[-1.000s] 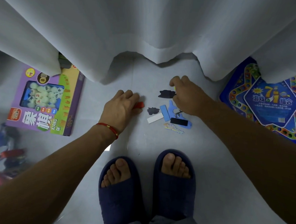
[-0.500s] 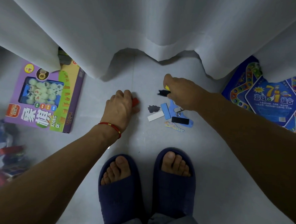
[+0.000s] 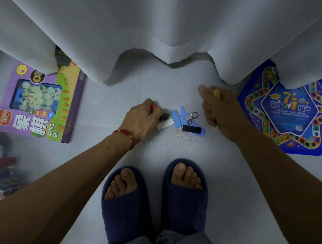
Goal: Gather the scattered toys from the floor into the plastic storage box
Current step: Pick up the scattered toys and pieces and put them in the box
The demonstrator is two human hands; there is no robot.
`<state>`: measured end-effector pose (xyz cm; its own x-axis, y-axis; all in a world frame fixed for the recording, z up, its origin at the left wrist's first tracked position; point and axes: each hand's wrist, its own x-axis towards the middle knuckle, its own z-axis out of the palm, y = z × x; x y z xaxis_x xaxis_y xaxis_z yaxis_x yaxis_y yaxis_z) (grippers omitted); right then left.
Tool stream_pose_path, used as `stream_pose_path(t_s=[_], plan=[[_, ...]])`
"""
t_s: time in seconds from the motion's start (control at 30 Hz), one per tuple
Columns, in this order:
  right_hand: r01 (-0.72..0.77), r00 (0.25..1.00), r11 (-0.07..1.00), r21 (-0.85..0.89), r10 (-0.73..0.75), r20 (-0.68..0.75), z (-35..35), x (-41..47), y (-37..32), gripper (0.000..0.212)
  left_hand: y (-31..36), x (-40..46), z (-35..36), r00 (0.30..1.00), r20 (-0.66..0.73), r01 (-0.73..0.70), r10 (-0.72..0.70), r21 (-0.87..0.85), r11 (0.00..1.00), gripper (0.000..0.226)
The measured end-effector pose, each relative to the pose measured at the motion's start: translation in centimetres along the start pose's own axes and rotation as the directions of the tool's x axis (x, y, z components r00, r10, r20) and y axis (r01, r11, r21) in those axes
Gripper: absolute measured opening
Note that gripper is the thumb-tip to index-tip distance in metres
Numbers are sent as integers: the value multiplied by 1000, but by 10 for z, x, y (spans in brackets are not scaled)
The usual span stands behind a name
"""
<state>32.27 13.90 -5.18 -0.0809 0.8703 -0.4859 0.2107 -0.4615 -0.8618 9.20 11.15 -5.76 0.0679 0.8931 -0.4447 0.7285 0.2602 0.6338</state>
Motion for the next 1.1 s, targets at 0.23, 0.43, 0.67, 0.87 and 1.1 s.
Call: stream_pose_path(t_s=[0.23,0.43,0.67,0.87,1.1], plan=[[266,963,555,-788,-114,245,1,-26,29,40,-13,5,16,956,66,-290,287,383,877,66],[285,955,455,-844,-207,211,5,-30,40,35,-15,3,19,957,53,-277,284,451,848,47],[263,959,321,-910,-192,209,8,-29,40,42,-12,-4,20,914,87,-385,397,498,777,31],[290,952,303,-908,-187,242,11,-31,36,42,-12,-1,17,927,92,-361,364,492,792,35],[239,971,562,-792,-148,188,13,-36,44,35,-3,-9,12,988,-87,-123,128,60,991,27]])
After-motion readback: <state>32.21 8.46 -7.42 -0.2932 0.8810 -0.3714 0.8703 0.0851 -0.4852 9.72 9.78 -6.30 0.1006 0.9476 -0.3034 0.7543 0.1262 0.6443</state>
